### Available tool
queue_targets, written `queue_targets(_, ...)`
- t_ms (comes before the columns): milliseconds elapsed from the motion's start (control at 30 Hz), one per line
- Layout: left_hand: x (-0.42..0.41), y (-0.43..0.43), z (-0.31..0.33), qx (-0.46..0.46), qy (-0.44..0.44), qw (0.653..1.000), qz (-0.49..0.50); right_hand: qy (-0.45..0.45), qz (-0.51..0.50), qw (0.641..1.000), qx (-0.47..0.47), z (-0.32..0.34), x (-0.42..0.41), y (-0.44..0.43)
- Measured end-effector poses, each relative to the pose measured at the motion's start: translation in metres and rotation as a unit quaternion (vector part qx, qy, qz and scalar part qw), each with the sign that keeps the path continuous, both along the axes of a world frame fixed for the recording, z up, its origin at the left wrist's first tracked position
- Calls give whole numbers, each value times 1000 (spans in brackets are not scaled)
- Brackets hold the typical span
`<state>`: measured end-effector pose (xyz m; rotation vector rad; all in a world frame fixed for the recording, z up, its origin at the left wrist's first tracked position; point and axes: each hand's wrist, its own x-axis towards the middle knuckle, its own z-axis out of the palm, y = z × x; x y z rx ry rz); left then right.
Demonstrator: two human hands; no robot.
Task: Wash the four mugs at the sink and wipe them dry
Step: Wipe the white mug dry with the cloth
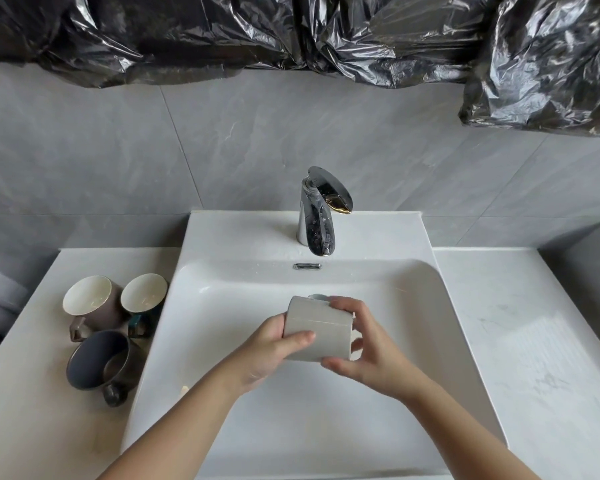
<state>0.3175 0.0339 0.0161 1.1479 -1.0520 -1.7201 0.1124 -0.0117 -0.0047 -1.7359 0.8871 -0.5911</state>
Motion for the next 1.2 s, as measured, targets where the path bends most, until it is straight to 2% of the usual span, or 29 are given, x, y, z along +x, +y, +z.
queue_targets(33,3,-2,1,-8,-12,1000,-19,-22,-14,998,57,3,-1,0)
queue_targets(67,6,-4,3,-14,-25,999,-38,-63,-34,986,152,7,-1,-1)
queue_targets(100,9,-6,7,-18,-39,997,-58,-110,-41,958,263,8,-2,-3)
queue_targets(167,12,-11,13,-22,-62,993,-101,-165,7,877,451,10,-4,-11)
queue_targets(200,12,-13,15,-25,-72,990,-120,-166,39,847,503,10,-4,-13)
queue_targets(267,10,-16,18,-27,-90,986,-139,-154,68,821,546,11,-2,-14)
queue_targets(333,9,-20,18,-21,-77,985,-155,-137,59,838,526,14,0,-14)
queue_targets(433,11,-20,17,4,-33,985,-171,-58,14,936,347,19,3,-11)
queue_targets(533,12,-19,11,68,-5,992,-106,-10,-1,979,206,18,3,-6)
queue_targets(600,12,-20,9,89,-9,994,-63,0,-6,985,175,13,-1,-3)
queue_targets(700,17,-20,12,104,14,993,62,-26,-33,981,191,7,-10,-2)
queue_targets(800,18,-15,12,55,62,975,206,-108,-90,952,272,2,-13,3)
queue_targets(867,11,-6,7,19,25,964,264,-160,-131,931,302,0,-8,7)
queue_targets(933,-3,5,0,7,-7,958,287,-199,-177,914,305,-1,1,11)
queue_targets(1033,-24,10,-4,19,12,952,304,-226,-216,903,295,-2,16,14)
queue_targets(1200,-45,2,0,9,-27,939,343,-198,-154,941,227,4,21,22)
